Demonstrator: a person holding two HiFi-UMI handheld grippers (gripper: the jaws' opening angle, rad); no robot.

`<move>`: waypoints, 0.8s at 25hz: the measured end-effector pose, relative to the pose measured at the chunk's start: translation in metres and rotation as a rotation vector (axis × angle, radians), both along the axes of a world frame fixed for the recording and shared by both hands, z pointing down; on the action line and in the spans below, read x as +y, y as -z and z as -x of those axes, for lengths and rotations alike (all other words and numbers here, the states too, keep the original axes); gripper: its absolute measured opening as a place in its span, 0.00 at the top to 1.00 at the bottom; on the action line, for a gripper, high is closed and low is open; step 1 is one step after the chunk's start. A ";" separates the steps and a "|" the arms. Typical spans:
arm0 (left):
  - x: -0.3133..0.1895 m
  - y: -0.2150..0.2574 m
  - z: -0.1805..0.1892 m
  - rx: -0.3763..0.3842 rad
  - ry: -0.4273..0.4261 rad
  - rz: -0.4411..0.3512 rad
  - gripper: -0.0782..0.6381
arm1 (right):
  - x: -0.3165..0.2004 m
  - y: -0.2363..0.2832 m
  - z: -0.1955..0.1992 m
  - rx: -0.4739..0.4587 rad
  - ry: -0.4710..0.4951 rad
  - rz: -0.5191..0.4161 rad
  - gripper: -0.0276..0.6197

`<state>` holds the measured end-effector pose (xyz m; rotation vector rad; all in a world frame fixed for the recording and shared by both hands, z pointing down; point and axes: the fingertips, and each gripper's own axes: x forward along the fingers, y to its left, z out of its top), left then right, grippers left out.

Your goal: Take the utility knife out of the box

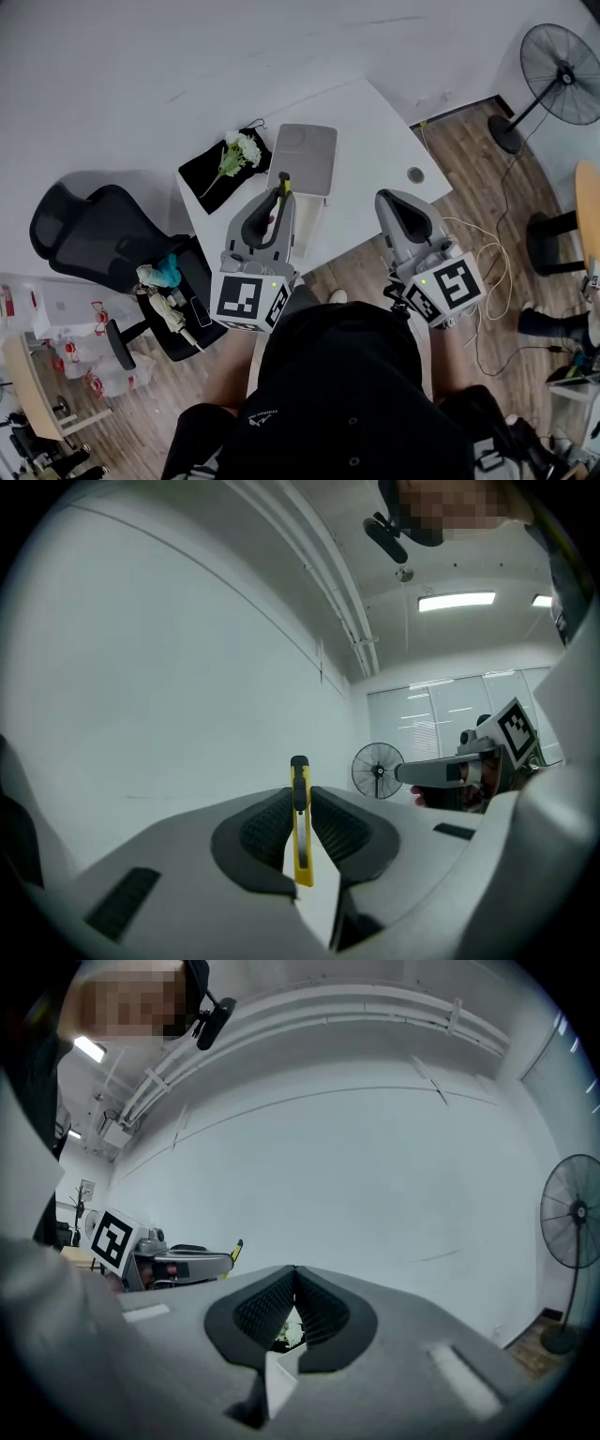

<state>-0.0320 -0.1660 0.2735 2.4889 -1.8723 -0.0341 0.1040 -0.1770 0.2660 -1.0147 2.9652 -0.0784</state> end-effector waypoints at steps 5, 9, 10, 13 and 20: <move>-0.003 0.023 0.002 -0.018 -0.001 -0.041 0.81 | -0.004 0.017 0.000 -0.012 0.014 -0.019 0.95; -0.003 0.034 0.003 -0.029 -0.002 -0.066 0.81 | -0.005 0.031 0.001 -0.014 0.024 -0.048 0.95; -0.003 0.036 0.003 -0.030 -0.001 -0.070 0.81 | -0.006 0.035 0.001 -0.015 0.025 -0.059 0.95; -0.001 0.041 0.001 -0.034 -0.003 -0.076 0.81 | -0.005 0.045 -0.001 -0.021 0.031 -0.088 0.95; 0.000 0.030 -0.002 -0.032 -0.001 -0.065 0.81 | -0.006 0.044 0.005 -0.024 0.059 -0.097 0.95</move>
